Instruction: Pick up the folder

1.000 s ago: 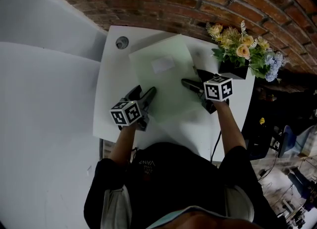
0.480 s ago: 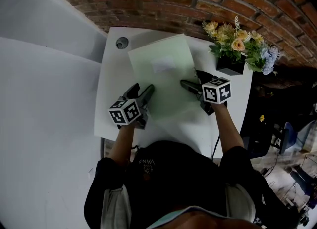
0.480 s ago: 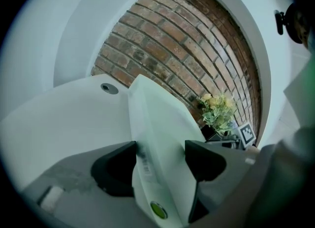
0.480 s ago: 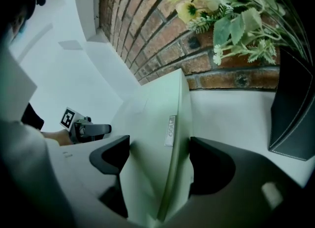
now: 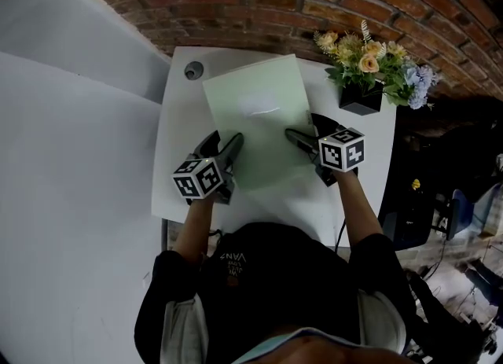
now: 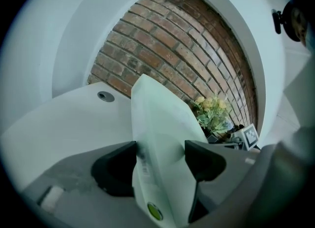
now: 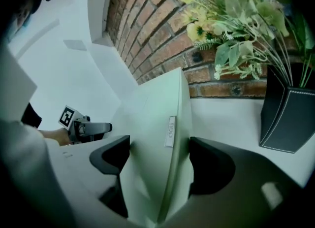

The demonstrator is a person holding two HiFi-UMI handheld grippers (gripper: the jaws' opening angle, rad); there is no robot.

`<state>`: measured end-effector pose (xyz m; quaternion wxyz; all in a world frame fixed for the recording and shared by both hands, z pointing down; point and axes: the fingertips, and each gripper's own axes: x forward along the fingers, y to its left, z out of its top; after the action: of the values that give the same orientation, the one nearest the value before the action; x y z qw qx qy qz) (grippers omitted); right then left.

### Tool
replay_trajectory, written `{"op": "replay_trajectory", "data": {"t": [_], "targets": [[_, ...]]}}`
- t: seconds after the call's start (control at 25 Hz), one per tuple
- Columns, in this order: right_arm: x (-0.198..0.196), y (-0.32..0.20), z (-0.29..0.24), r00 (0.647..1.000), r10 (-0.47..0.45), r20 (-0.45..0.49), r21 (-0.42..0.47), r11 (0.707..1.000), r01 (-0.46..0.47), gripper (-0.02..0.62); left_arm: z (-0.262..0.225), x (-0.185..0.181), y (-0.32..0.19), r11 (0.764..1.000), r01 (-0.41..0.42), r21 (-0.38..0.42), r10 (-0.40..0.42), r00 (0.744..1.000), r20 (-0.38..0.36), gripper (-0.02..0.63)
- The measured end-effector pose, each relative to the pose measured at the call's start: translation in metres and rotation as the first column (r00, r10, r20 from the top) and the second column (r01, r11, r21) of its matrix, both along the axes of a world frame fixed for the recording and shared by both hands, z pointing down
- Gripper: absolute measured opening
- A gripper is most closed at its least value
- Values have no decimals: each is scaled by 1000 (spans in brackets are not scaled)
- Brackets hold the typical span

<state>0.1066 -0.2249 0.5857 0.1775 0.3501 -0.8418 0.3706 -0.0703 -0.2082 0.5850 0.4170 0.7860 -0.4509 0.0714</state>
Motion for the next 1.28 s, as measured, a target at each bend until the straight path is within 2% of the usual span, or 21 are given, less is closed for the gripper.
{"op": "replay_trajectory", "data": {"t": [0.64,1.28], "targets": [[3,20,-29,998,55,0,102,993,-55,368,-32,2,10,993,-62,103,59,998,30,310],[3,48,-57,990,139,8,187,973,-138,367,-62,3,23,970,-133,206,122,990,64,308]]}}
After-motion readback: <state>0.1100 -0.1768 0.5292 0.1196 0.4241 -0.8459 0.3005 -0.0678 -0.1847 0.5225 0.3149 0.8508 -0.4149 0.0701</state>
